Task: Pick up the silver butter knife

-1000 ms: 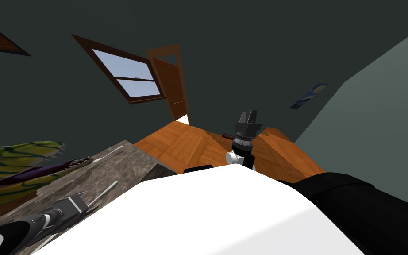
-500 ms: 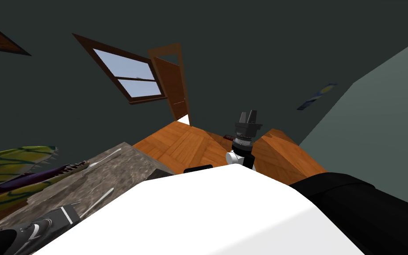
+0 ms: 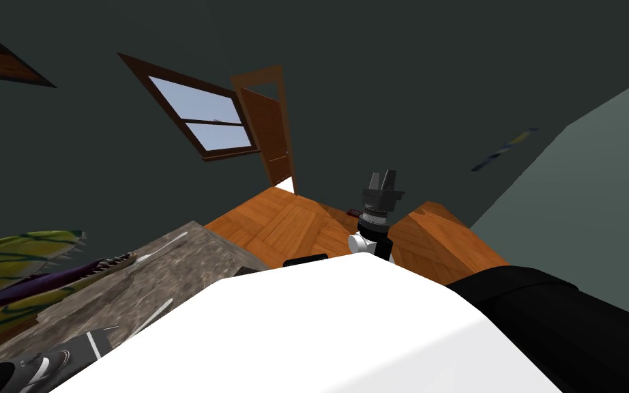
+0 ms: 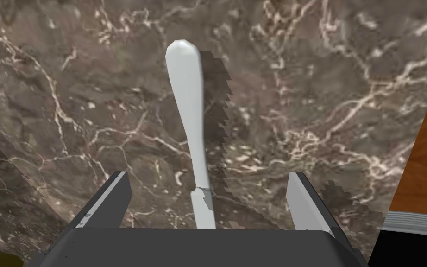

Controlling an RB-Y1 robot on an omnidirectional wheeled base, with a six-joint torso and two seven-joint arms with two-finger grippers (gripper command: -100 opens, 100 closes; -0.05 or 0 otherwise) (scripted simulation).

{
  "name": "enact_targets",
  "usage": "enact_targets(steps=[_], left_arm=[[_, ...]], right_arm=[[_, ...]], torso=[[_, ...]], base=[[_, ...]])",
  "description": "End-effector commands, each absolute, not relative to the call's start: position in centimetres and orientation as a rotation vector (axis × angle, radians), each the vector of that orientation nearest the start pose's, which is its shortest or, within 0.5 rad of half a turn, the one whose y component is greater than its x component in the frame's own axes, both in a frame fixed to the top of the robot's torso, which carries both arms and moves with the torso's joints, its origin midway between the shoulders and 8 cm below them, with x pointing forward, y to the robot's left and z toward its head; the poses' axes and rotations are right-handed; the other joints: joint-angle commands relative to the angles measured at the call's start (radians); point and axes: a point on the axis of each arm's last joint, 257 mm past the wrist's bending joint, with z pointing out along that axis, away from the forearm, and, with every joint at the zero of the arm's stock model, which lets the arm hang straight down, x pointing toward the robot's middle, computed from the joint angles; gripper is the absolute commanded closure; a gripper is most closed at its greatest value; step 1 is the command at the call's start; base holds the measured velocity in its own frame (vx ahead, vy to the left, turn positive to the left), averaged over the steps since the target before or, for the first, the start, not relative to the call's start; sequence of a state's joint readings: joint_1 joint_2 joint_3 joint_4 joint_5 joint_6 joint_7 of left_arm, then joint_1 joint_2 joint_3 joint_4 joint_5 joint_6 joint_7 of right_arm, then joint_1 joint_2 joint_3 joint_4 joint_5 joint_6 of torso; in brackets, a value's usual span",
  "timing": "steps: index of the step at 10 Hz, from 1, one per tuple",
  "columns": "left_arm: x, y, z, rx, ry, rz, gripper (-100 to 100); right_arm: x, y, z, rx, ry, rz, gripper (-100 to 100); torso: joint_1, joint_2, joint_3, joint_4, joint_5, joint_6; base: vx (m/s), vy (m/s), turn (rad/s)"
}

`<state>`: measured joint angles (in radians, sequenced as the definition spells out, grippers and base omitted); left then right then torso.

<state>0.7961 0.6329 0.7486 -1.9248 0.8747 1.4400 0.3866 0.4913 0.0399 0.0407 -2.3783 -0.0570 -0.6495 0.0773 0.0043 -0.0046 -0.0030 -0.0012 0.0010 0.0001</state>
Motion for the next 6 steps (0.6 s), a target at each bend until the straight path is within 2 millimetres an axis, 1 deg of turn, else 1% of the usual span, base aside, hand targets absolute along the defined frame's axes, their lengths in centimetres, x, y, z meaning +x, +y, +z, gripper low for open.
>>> enact_targets(steps=[1, 4, 5, 6], left_arm=[[5.0, 58.3, -33.0, -2.822, 0.901, -0.013, -100], [3.1, 57.7, -33.4, -2.910, 0.877, 0.072, -100], [2.6, 57.5, -33.5, -2.928, 0.872, 0.091, -100], [2.3, 57.4, -33.5, -2.946, 0.868, 0.110, -100]], right_arm=[[29.2, -27.1, 9.3, 0.499, 0.375, 1.349, 0], [29.2, -27.1, 9.3, 0.499, 0.375, 1.349, 0], [29.2, -27.1, 9.3, 0.498, 0.375, 1.349, 0], [29.2, -27.1, 9.3, 0.498, 0.375, 1.349, 0]], torso=[[0.000, 0.000, 0.000, 0.000, 0.000, 0.000], [0.000, 0.002, 0.001, 0.000, 0.000, 0.000], [0.001, 0.002, 0.001, 0.000, 0.000, 0.000], [0.001, 0.003, 0.002, 0.001, 0.000, 0.000]], base=[[0.075, 0.042, 0.018], [0.058, 0.054, 0.056], [0.043, 0.075, 0.044], [0.002, 0.024, -0.001]])
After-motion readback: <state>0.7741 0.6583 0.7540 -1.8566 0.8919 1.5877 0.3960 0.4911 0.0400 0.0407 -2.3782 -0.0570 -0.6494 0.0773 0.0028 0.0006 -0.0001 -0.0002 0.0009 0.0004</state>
